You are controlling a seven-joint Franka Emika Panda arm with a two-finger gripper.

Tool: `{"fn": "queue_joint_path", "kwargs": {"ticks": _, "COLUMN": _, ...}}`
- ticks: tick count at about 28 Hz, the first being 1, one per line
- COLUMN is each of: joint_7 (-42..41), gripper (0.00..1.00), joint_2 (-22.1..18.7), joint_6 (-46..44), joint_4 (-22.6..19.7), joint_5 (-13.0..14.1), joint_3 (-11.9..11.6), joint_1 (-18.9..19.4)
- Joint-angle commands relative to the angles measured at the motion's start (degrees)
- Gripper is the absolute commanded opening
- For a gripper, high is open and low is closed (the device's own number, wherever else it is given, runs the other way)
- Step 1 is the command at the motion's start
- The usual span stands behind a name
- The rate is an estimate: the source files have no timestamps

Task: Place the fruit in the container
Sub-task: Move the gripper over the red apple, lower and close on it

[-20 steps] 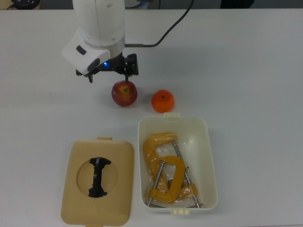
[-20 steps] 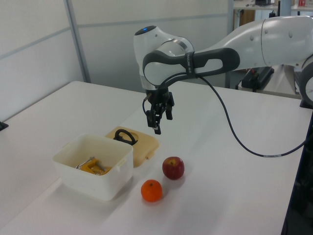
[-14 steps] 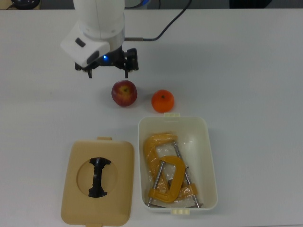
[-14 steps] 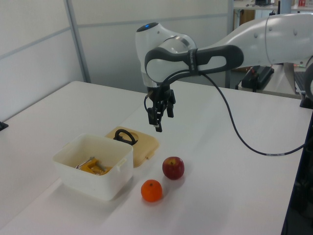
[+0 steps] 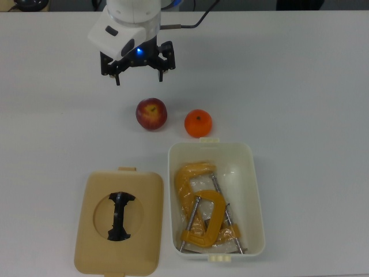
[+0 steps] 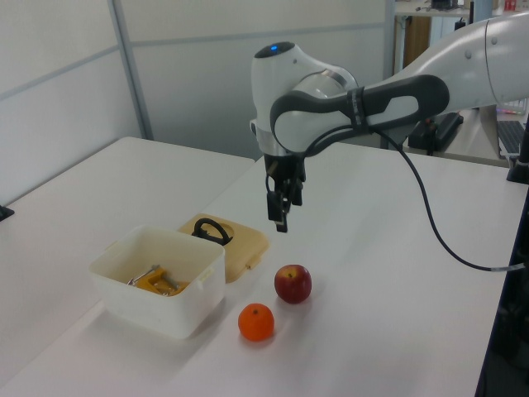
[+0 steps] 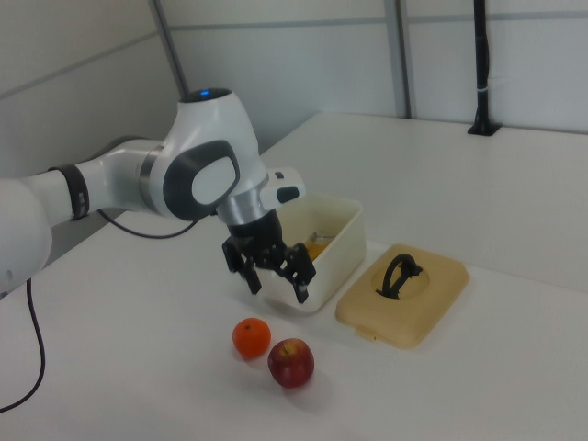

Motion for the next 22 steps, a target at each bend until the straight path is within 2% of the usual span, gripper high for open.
{"fn": "queue_joint_path", "kwargs": {"ticks": 1, "joint_7": -3.9, "gripper": 1.00, "joint_2": -4.2, "joint_6": 2.4, "joint_4": -8.4, "joint_5": -0.1, "joint_3": 0.1, "joint_1": 0.0}}
{"fn": "queue_joint_path", "kwargs": {"ticks": 7, "joint_7": -4.1, "gripper": 1.00, "joint_2": -2.9, "joint_6": 2.9, "joint_4": -10.3, "joint_5": -0.1, "joint_3": 0.1, "joint_1": 0.0}}
{"fn": "queue_joint_path", "kwargs": {"ticks": 17, "joint_7": -3.6, "gripper": 1.00, "joint_2": 3.7, "joint_6": 10.7, "joint_4": -10.4, "joint_5": -0.8, "joint_3": 0.0, "joint_1": 0.1}}
{"fn": "queue_joint_path", "kwargs": {"ticks": 22, "joint_7": -3.5, "gripper": 1.00, "joint_2": 6.5, "joint_6": 13.3, "joint_4": -10.4, "joint_5": -2.3, "joint_3": 0.1, "joint_1": 0.1}}
